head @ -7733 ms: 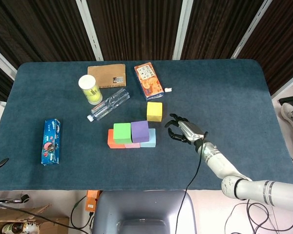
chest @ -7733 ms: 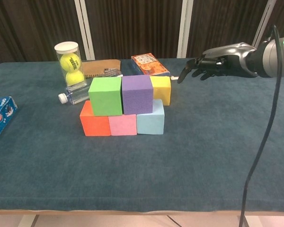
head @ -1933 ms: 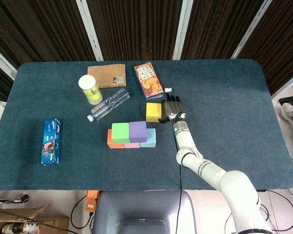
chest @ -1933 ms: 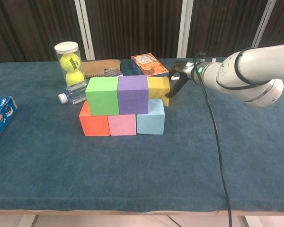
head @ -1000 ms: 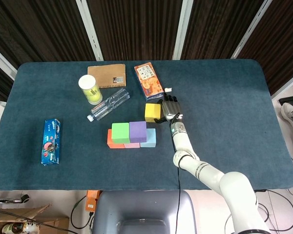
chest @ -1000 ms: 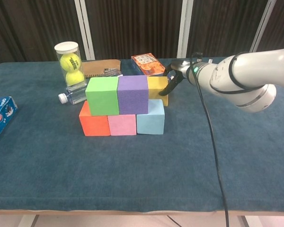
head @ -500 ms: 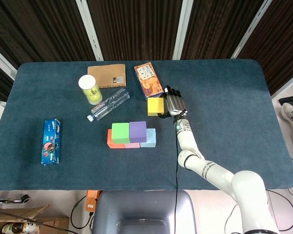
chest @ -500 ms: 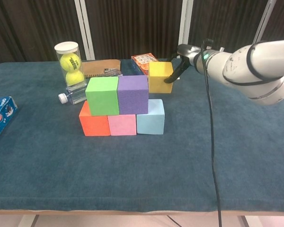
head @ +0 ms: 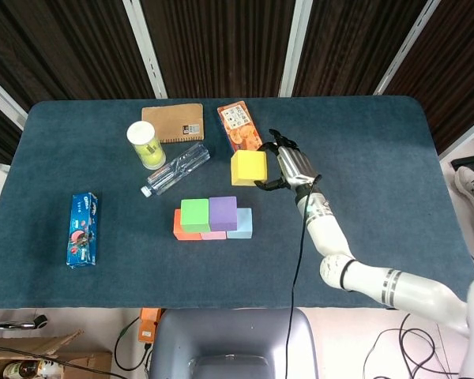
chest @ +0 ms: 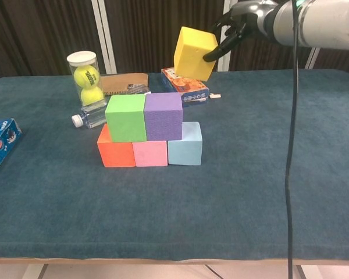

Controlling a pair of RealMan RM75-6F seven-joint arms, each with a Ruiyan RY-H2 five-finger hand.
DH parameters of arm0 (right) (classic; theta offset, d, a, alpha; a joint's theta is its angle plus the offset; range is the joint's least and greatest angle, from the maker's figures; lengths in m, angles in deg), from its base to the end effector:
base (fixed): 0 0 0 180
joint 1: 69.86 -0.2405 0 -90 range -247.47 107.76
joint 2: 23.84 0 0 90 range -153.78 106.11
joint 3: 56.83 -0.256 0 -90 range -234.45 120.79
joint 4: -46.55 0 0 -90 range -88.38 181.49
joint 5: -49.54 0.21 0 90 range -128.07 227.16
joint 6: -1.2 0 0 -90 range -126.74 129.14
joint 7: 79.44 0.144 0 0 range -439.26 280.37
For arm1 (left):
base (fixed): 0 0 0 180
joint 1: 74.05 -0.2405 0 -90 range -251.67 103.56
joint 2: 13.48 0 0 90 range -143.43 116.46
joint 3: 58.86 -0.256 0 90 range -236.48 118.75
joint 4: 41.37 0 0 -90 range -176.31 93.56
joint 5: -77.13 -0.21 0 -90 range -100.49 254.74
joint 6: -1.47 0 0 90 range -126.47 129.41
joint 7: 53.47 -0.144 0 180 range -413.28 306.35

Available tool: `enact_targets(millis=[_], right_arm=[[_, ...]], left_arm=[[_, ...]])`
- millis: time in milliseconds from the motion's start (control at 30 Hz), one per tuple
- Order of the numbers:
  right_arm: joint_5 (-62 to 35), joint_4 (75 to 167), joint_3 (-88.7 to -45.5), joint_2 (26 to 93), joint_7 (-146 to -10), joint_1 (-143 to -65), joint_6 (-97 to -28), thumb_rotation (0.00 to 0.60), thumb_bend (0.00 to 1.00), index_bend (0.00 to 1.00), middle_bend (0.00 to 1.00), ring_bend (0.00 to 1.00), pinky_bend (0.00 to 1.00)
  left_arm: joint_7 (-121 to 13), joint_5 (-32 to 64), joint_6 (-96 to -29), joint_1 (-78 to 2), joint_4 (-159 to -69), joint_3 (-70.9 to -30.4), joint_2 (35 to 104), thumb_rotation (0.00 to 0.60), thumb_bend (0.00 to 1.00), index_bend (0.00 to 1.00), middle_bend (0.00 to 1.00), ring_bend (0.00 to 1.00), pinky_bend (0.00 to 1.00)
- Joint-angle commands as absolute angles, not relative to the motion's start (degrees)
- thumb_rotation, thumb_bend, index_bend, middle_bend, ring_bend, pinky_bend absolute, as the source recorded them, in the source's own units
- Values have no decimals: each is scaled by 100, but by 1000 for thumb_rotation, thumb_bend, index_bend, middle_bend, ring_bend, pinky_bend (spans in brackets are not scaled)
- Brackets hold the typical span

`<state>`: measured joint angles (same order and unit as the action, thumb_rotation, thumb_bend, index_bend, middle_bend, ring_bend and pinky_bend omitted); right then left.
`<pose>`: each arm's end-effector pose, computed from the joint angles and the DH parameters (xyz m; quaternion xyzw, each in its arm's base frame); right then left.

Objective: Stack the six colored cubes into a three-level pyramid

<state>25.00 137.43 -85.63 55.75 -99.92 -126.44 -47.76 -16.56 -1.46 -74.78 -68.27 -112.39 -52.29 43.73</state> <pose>-0.0581 -0.4276 0.0614 0.5881 -0.5534 0.4421 0.3903 -0.3965 0.2026 0.2642 -0.4891 -0.4611 -0.4223 0.6081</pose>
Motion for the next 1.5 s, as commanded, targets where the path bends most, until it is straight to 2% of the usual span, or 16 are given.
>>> enact_targets(millis=[33, 200, 533, 967, 1500], right_arm=[[3371, 14638, -8644, 5007, -10415, -12771, -5324, 600, 171, 457, 0, 0, 0], [4184, 14852, -8687, 5123, -10646, -13254, -5543, 600, 172, 457, 0, 0, 0], [4971, 14368, -8562, 5610, -11042, -14135, -5334, 600, 171, 471, 0, 0, 0], [5203, 14633, -8374, 5478, -11164, -14347, -5362, 600, 171, 473, 0, 0, 0], [5634, 14891, -8260, 5384, -11466, -14677, -5768, 600, 172, 466, 0, 0, 0]], left_arm=[[-1723, -178, -7564, -6881, -11238, -5260, 4414, 465, 46, 211, 182, 64, 51], [-1935, -246, -7774, -7002, -11261, -5321, 4462, 466, 47, 211, 183, 64, 51], [-1933, -178, -7938, -7203, -11152, -5350, 4527, 466, 47, 212, 182, 64, 51], [-2126, -113, -7995, -7246, -11081, -5282, 4567, 465, 47, 211, 183, 63, 51], [-2017, -123, -7881, -7233, -10977, -5272, 4615, 463, 47, 211, 182, 63, 51]])
